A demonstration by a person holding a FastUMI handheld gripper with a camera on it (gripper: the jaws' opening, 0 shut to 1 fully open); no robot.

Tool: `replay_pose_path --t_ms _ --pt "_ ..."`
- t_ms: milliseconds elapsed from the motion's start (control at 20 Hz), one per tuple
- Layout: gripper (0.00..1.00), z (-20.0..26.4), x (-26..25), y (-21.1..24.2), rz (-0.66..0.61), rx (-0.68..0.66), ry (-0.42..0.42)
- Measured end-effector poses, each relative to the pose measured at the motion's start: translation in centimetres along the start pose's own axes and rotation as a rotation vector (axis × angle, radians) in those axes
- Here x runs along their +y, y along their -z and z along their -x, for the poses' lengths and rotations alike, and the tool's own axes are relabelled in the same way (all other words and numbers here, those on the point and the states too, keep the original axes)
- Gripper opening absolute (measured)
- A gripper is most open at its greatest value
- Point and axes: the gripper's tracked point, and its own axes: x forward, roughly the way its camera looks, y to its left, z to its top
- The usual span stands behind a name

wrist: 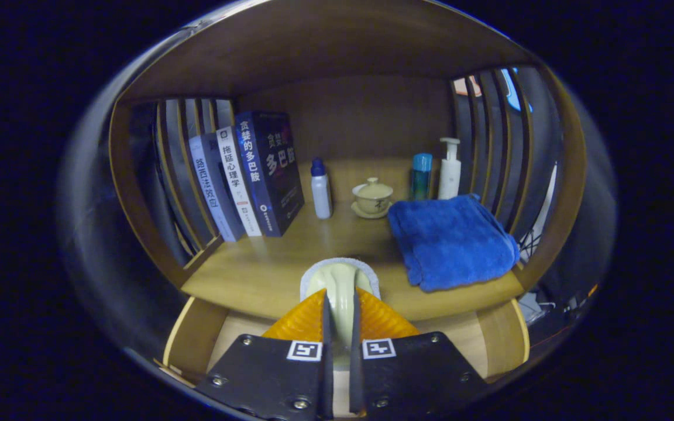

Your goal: Pull open the drawer, take out the items inside it, and place them on the countertop above the cabinet.

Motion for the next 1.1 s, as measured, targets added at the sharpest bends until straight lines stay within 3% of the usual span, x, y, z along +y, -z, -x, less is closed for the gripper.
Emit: replay_pose_path --t_ms 600,1100 --pt "0.11 -6.3 0.9 -0.2 -0.008 -0.023 0.076" --pt "0.11 -10.2 0.8 -2.6 0.015 -0.202 0.154"
